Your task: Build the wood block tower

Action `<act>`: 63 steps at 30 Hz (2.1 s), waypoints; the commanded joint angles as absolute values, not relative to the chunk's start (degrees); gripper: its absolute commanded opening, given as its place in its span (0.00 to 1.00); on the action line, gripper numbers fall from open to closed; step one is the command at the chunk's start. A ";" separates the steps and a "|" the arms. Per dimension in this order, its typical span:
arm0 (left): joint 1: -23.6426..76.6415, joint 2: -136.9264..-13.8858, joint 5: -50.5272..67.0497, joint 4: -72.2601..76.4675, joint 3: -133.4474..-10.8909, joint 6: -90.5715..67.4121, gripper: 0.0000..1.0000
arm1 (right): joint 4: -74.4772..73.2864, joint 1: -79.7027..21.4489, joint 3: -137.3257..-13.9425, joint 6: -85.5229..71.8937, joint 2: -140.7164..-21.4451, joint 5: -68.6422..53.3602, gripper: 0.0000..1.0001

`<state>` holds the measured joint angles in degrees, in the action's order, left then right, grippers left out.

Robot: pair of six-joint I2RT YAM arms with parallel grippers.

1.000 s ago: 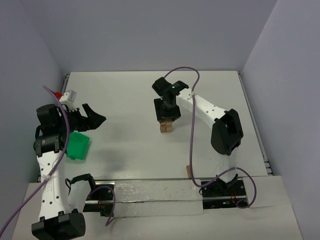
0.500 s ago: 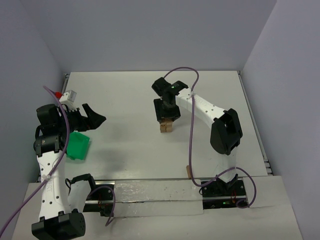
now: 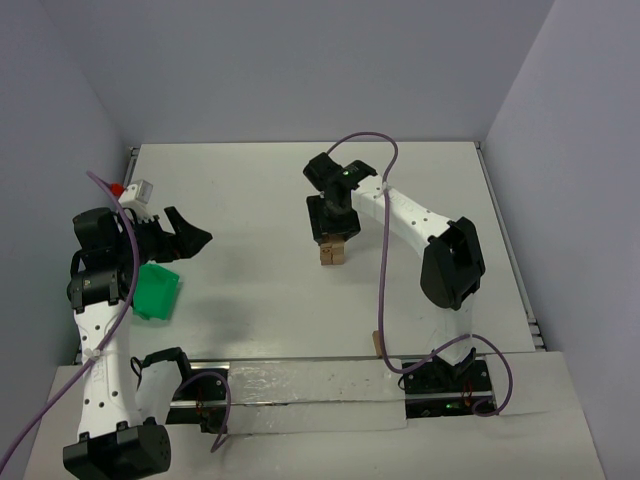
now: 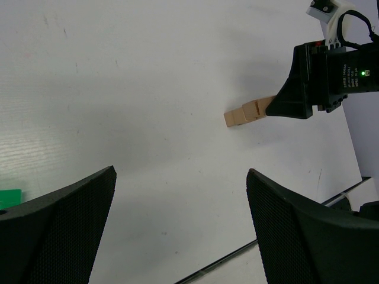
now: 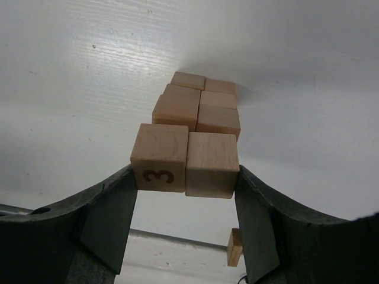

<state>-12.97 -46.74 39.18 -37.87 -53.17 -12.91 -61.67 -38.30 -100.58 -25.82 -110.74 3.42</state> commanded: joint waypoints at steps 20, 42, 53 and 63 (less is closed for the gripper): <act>-13.41 -46.74 41.04 -35.16 -53.17 -13.46 0.97 | -61.08 -37.48 -102.48 -25.19 -110.88 3.90 0.62; -13.36 -47.04 40.96 -35.08 -53.10 -13.54 0.97 | -61.01 -37.18 -102.12 -25.05 -111.70 2.24 0.76; -13.36 -47.20 41.21 -35.07 -53.09 -13.54 0.97 | -60.81 -37.09 -101.95 -24.86 -111.70 1.62 0.96; -13.36 -47.07 43.20 -35.07 -53.13 -12.70 0.98 | -59.90 -37.57 -101.43 -21.71 -108.63 -3.52 1.00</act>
